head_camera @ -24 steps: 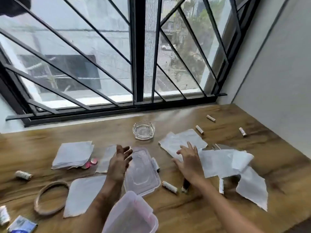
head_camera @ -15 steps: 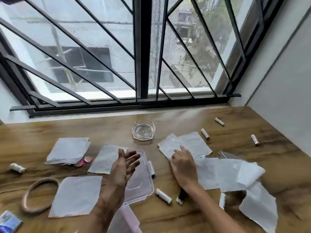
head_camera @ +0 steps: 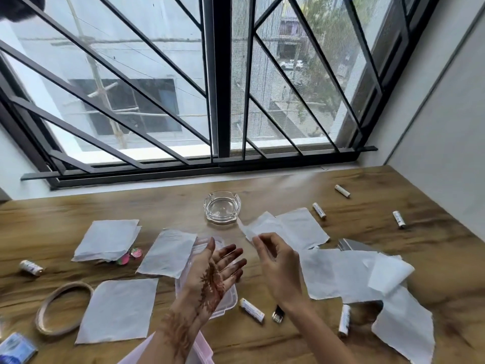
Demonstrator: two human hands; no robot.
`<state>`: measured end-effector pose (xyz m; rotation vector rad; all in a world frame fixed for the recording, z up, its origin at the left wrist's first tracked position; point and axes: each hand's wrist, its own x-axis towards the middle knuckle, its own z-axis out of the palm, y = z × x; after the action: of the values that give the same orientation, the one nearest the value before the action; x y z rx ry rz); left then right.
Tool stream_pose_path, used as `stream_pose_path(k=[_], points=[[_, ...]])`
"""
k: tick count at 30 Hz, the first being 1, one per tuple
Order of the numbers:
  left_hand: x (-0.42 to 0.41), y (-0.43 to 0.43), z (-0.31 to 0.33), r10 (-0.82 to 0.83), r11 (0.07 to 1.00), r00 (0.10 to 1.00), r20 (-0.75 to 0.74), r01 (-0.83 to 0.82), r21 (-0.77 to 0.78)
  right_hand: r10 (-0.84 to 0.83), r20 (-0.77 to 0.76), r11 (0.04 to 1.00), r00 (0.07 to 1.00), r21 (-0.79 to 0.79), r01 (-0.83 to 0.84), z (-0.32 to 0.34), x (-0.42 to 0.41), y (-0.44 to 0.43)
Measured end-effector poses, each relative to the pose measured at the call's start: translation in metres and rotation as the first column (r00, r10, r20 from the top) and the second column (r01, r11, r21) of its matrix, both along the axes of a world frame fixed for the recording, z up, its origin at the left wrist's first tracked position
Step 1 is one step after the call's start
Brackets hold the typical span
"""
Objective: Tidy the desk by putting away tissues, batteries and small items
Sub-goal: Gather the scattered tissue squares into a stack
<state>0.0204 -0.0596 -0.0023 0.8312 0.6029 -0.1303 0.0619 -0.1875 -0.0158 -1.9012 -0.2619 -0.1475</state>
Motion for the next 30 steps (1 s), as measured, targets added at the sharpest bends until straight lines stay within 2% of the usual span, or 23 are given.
stream_pose_path(k=[3,7,10,13,15,17,21,24,30], points=[[0.000,-0.007,0.004,-0.026,0.999,0.996,0.082,0.030,-0.046,0.046,-0.036,0.998,0.998,0.053,-0.044,0.008,-0.016,0.016],[-0.001,-0.012,-0.002,-0.022,0.998,0.983,0.184,0.031,-0.050,0.137,-0.052,0.990,0.989,0.036,-0.135,0.012,-0.028,0.031],[-0.002,-0.012,-0.003,0.031,0.998,0.985,0.171,-0.023,-0.051,0.173,-0.065,0.984,0.983,0.065,-0.169,0.014,-0.028,0.031],[-0.001,-0.008,-0.008,0.125,0.988,0.988,0.089,-0.115,-0.106,0.109,-0.075,0.992,0.991,0.067,-0.104,0.008,-0.018,0.023],[0.000,-0.006,-0.008,0.176,0.977,0.984,0.031,-0.171,-0.127,0.049,-0.056,0.999,0.997,-0.007,-0.050,-0.001,-0.007,0.014],[-0.001,-0.006,-0.007,0.198,0.971,0.980,0.009,-0.195,-0.136,-0.005,-0.018,0.988,1.000,-0.157,0.002,-0.012,0.008,0.003],[-0.001,-0.002,-0.010,0.233,0.957,0.971,-0.052,-0.238,-0.167,-0.036,0.036,0.917,0.999,-0.397,0.048,-0.041,0.033,-0.013],[-0.001,0.000,-0.013,0.274,0.954,0.959,-0.066,-0.280,-0.104,0.004,0.090,0.844,0.996,-0.535,0.045,-0.056,0.041,-0.014],[-0.004,0.003,-0.012,0.270,0.956,0.960,-0.080,-0.277,-0.100,0.034,0.204,0.735,0.978,-0.669,0.114,-0.059,0.049,-0.006]])
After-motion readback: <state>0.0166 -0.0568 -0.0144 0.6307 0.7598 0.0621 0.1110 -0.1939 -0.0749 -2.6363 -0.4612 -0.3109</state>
